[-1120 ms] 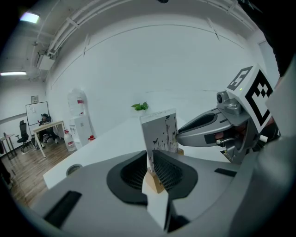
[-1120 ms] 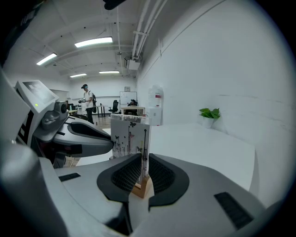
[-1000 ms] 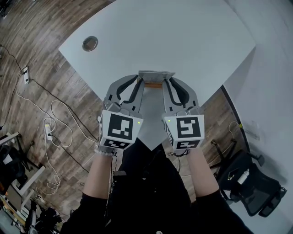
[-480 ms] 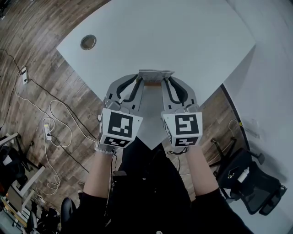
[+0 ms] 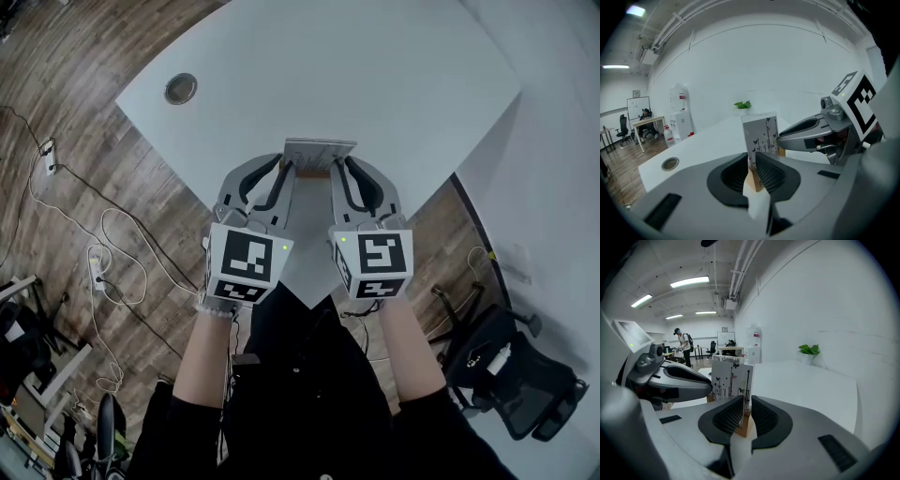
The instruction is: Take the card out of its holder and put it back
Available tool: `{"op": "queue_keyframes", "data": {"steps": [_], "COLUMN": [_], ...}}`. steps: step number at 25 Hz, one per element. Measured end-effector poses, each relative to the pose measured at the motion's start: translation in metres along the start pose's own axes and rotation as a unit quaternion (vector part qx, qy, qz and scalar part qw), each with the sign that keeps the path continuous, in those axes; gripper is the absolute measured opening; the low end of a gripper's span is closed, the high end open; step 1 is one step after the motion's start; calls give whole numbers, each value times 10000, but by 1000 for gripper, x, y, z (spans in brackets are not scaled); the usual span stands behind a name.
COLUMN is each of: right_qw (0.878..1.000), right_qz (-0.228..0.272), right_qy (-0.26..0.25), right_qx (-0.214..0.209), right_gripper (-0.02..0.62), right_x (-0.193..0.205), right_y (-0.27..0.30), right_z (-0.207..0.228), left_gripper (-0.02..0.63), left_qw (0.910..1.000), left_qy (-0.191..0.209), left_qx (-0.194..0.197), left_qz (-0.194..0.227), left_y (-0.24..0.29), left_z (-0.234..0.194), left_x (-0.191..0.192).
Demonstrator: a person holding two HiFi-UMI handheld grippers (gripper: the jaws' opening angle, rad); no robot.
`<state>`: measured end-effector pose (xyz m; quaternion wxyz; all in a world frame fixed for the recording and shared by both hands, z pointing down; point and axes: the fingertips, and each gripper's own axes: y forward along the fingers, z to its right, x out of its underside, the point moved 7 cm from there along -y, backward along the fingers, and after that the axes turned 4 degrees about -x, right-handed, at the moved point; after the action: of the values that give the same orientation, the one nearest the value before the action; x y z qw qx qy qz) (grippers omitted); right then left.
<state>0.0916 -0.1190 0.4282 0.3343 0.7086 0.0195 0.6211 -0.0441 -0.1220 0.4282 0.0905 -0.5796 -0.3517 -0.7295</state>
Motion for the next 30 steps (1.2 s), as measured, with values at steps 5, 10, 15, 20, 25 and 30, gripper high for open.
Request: {"op": "queue_keyframes", "data": {"steps": [5, 10, 15, 20, 25, 30], "right_qw": [9999, 9994, 9991, 9981, 9958, 9920], "right_qz": [26, 165, 332, 465, 685, 974], "right_qy": [119, -103, -227, -387, -561, -731], "right_qx": [-30, 280, 166, -63, -216, -336], "right_gripper": [83, 66, 51, 48, 48, 48], "right_x": [0, -9, -23, -38, -59, -82], "right_y": [-2, -17, -34, -51, -71, -96], "right_z": [1, 0, -8, -18, -25, -30], "left_gripper": [46, 46, 42, 27, 21, 20], "left_qw": [10000, 9999, 9998, 9987, 9971, 9952], "left_qy": [-77, -52, 97, 242, 222, 307], "left_qx": [-49, -126, -163, -252, -284, -283], "left_qz": [17, 25, 91, 360, 670, 881], "left_y": [-6, -19, -37, -57, -80, -104], "left_z": [0, -1, 2, 8, 14, 23], "left_x": [2, -4, -20, -47, -77, -102]}}
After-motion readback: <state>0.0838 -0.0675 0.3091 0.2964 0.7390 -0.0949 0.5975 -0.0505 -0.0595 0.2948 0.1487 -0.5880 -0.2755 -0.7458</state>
